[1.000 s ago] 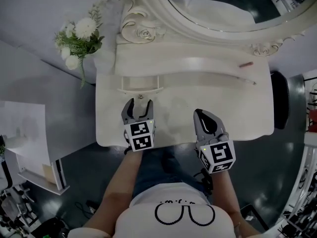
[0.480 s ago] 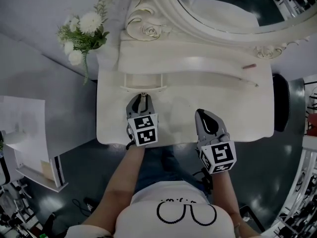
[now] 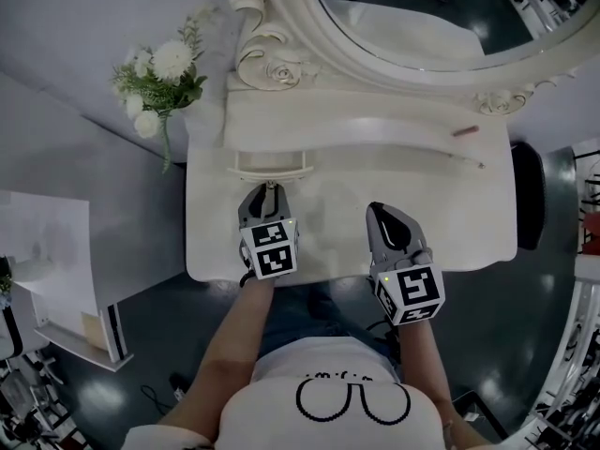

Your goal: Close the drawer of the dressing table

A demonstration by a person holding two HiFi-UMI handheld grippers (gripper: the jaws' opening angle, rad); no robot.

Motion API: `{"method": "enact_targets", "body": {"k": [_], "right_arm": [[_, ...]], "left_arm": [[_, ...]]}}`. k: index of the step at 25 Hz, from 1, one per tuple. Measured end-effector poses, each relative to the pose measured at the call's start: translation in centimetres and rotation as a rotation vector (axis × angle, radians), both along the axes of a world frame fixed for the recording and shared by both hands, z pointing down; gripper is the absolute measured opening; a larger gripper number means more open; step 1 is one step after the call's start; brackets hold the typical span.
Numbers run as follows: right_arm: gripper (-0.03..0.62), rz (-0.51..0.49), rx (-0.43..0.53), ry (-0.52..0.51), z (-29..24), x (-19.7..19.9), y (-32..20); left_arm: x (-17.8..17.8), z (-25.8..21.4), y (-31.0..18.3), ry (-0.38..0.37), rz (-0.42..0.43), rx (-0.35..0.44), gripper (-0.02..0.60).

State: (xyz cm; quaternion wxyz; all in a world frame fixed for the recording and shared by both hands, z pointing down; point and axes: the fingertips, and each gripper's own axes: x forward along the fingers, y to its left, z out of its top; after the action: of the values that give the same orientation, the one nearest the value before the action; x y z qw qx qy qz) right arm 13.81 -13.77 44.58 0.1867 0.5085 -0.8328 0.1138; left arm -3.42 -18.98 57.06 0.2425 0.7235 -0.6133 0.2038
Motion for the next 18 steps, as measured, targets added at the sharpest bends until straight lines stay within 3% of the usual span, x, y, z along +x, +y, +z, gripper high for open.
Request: {"method": "enact_targets", "body": {"k": [18], "right_arm": [[0.002,0.001,-0.008,0.026,-0.2,0.3,-2.0]], "left_arm": [[0.3,0.7,-4.5,0.026,-0.007,-0.019,0.094]]}}
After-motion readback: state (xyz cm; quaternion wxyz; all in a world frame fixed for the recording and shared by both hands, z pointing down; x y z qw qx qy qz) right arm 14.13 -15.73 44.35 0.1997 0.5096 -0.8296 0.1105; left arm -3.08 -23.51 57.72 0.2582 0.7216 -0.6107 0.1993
